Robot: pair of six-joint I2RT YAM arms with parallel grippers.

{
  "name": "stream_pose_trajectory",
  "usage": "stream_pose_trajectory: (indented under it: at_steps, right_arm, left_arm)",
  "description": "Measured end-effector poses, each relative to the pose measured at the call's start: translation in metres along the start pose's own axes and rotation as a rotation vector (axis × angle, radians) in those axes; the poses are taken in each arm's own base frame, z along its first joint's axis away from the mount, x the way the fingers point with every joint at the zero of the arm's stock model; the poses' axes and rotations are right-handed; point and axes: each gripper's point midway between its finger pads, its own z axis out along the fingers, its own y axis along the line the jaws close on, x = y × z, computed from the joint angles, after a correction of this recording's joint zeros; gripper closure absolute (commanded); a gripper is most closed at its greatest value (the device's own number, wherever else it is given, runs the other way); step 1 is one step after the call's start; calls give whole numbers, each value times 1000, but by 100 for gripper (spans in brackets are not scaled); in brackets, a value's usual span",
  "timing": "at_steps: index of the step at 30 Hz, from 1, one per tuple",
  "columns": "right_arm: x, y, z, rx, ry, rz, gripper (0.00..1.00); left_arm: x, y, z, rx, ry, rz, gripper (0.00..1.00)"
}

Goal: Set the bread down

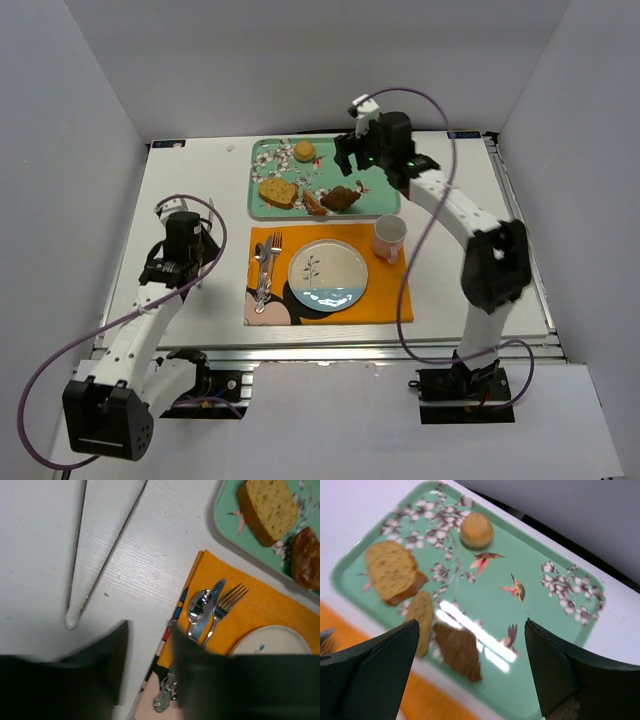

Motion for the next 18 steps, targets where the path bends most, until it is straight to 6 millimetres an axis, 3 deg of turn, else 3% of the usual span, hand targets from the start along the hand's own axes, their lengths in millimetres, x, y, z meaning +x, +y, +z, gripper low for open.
stream_pose_trajectory:
  at_steps: [1, 2, 3, 4, 5, 6, 7, 8, 9, 11, 14, 18]
  right_arm:
    - [-10, 4, -22, -23, -30, -3, 11]
    - [-16, 11, -45, -68, -60, -17, 17]
    - [-18, 20, -68, -139, -87, -43, 31]
    - [-19, 29, -92, -221, -124, -94, 69]
    - [-18, 33, -112, -280, -161, -142, 93]
    - [-13, 40, -130, -340, -195, -183, 100]
    - [-3, 44, -145, -385, -204, -214, 100]
    - [8, 49, -155, -432, -203, -237, 100]
    - [25, 61, -161, -508, -188, -255, 43]
    - [55, 82, -165, -635, -131, -249, 22]
    - [82, 100, -174, -744, -60, -226, 18]
    - [92, 107, -185, -778, -45, -218, 17]
  left_arm:
    - [0, 2, 4, -4, 11, -9, 100]
    - [-1, 6, 9, -7, 23, -15, 100]
    - [-1, 12, 13, -13, 36, -17, 100]
    - [-2, 18, 18, -18, 49, -26, 100]
    - [-3, 24, 23, -24, 61, -40, 100]
    - [-5, 30, 28, -28, 69, -47, 100]
    - [-5, 35, 33, -27, 81, -50, 98]
    - [-5, 37, 37, -20, 93, -49, 66]
    - [-2, 36, 44, 6, 133, -27, 33]
    - [2, 33, 52, 22, 175, 6, 26]
    - [1, 32, 69, 24, 223, 80, 21]
    - [7, 43, 85, -7, 283, 193, 19]
